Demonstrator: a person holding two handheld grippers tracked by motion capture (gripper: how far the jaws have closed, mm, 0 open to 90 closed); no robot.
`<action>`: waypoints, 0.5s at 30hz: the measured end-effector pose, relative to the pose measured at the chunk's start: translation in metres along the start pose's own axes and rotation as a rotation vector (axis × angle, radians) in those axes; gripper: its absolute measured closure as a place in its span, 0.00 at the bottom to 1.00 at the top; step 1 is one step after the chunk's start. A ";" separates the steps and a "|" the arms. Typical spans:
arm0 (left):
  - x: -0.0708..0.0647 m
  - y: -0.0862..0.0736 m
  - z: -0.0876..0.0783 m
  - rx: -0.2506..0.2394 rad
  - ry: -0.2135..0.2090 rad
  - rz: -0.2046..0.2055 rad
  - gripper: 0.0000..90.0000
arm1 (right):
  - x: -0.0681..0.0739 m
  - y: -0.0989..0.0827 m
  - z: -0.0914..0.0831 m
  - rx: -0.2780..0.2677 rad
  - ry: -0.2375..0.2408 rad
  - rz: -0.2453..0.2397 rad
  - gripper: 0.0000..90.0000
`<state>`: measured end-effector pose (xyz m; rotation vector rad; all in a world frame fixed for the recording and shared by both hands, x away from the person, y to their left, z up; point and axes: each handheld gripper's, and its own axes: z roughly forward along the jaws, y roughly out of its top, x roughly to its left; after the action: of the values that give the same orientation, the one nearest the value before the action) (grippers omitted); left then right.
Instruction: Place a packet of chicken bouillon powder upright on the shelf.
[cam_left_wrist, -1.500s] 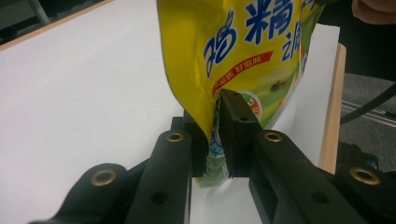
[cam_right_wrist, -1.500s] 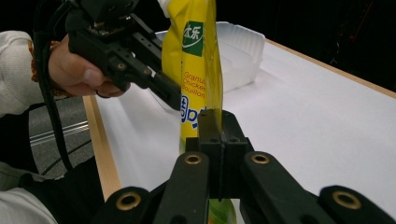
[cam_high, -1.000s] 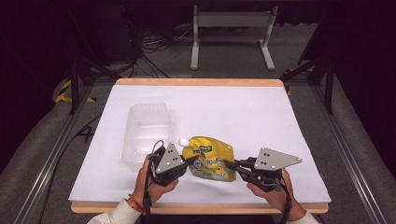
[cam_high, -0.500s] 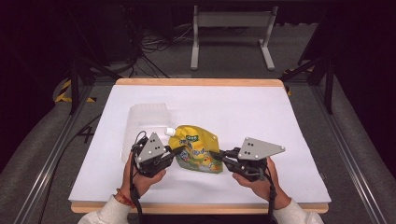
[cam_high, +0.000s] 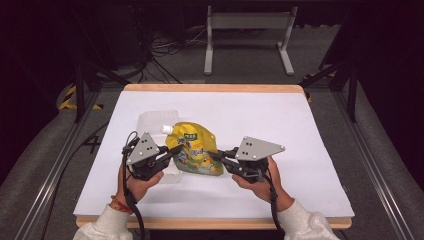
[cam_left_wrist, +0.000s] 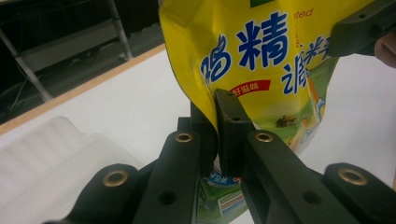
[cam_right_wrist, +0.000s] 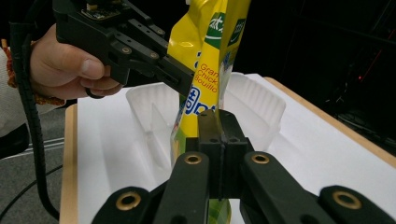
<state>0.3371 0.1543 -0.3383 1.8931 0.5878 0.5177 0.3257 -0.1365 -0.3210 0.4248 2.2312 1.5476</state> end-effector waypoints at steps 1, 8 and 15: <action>0.003 0.000 -0.002 -0.009 0.006 -0.005 0.97 | -0.001 0.001 0.002 -0.005 0.001 -0.001 1.00; 0.018 -0.002 -0.009 -0.026 0.051 -0.020 0.96 | -0.004 0.009 0.023 -0.028 0.009 0.003 1.00; 0.034 -0.006 -0.015 -0.044 0.083 -0.036 0.95 | -0.005 0.013 0.044 -0.035 0.009 0.004 1.00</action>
<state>0.3538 0.1880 -0.3352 1.8235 0.6584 0.5837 0.3520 -0.0984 -0.3222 0.4132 2.2078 1.5918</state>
